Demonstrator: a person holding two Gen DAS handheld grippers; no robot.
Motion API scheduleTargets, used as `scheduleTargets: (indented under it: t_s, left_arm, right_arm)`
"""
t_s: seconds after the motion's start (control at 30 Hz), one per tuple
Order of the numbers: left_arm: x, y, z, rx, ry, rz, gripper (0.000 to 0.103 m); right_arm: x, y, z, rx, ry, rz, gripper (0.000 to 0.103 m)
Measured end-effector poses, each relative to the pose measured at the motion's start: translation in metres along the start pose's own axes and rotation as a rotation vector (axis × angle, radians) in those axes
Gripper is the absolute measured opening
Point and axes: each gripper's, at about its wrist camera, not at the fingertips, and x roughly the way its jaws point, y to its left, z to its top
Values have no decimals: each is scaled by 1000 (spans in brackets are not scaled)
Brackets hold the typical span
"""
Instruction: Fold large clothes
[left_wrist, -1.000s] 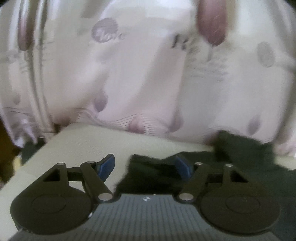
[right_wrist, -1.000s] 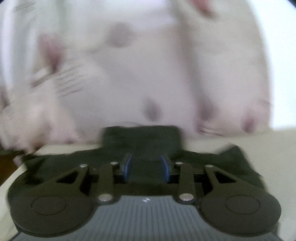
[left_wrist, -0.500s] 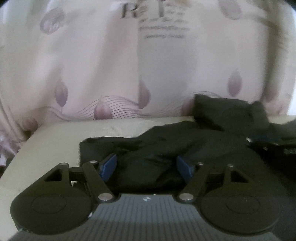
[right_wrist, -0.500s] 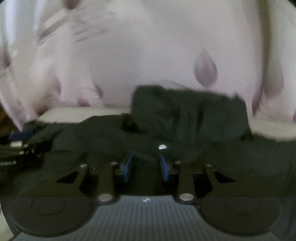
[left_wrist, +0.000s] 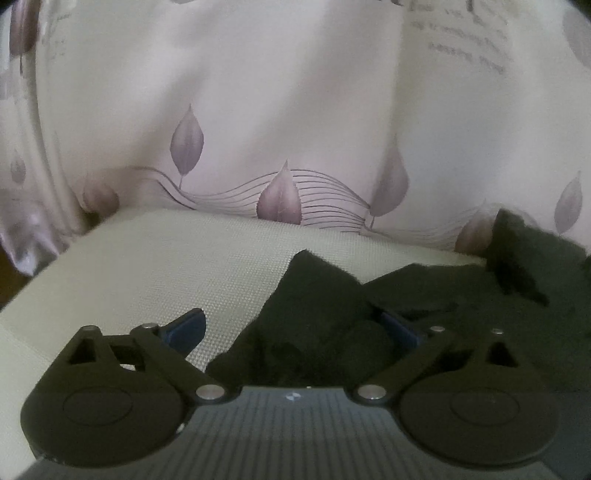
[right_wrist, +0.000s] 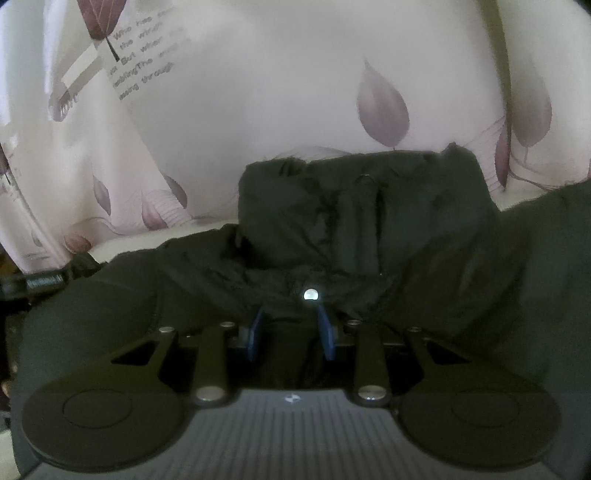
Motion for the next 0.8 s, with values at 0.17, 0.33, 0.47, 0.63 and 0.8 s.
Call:
scheduleTargets:
  t_s: [0.17, 0.33, 0.47, 0.63, 0.8]
  left_arm:
    - [16, 3, -6, -33, 36, -4, 103]
    - [30, 15, -7, -99, 101, -21, 103]
    - [31, 13, -7, -82, 117, -9, 103]
    - [33, 13, -8, -72, 123, -5, 103]
    - [33, 15, -8, -75, 123, -6, 103]
  right_arm:
    - [-2, -9, -2, 54, -18, 21, 30]
    - [-1, -14, -3, 88, -21, 22, 30]
    - [0, -15, -3, 94, -15, 14, 29]
    - [3, -14, -3, 84, -11, 2, 29]
    - [3, -10, -4, 59, -19, -16, 30]
